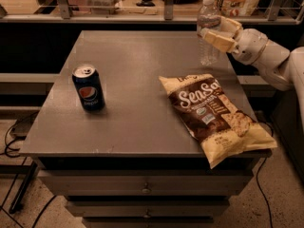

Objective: Place water bottle upright

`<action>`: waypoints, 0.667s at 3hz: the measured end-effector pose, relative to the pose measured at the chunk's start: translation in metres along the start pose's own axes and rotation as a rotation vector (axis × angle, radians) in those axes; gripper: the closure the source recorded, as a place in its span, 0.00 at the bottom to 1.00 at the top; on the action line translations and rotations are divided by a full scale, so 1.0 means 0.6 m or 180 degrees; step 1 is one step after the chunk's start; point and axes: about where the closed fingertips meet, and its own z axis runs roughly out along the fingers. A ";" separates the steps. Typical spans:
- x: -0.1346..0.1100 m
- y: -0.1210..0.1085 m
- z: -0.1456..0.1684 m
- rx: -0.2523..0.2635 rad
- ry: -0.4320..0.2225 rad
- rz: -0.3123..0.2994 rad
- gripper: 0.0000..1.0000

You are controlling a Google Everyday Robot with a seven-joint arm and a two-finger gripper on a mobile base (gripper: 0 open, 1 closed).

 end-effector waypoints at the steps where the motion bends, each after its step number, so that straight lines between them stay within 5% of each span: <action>1: 0.006 -0.001 -0.008 0.0074 -0.0105 -0.0005 1.00; 2: 0.014 0.002 -0.015 0.0142 -0.0193 0.0019 0.87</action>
Offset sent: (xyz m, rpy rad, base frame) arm -0.0053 -0.0156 -0.0229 0.1132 -0.0135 -0.0502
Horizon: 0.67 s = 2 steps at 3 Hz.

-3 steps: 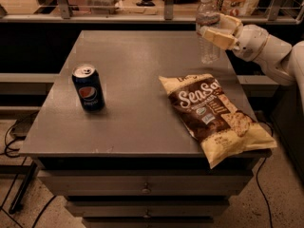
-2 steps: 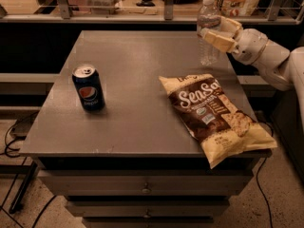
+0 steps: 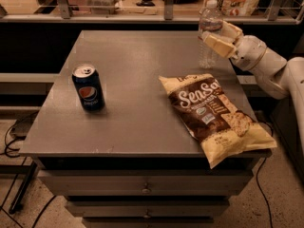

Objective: Place water bottle upright

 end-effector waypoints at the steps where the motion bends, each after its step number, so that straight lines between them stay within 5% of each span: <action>1: 0.006 0.005 -0.006 0.0054 -0.0045 0.0034 0.64; 2: 0.011 0.008 -0.011 0.0103 -0.0069 0.0063 0.40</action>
Offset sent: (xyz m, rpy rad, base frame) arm -0.0078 -0.0106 -0.0182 0.0577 0.0244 -0.0406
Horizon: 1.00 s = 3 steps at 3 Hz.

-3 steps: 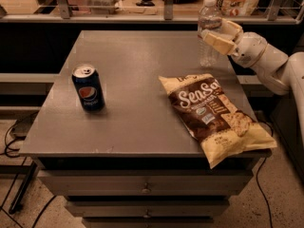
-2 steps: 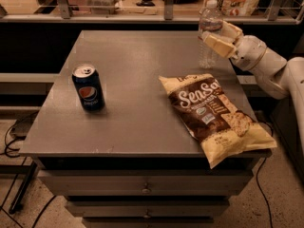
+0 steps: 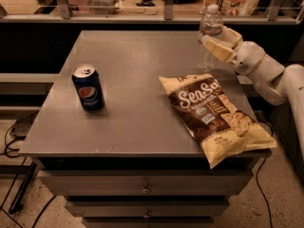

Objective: Place water bottle upright

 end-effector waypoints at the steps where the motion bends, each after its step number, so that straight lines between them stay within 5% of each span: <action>1: 0.002 0.002 -0.004 0.0035 -0.0009 0.0017 0.17; 2: 0.007 0.008 -0.010 0.0085 -0.0001 0.0052 0.00; 3: 0.007 0.008 -0.010 0.0086 -0.0001 0.0053 0.00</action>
Offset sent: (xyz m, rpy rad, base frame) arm -0.0063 -0.0095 -0.0108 0.0197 0.0257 -0.0322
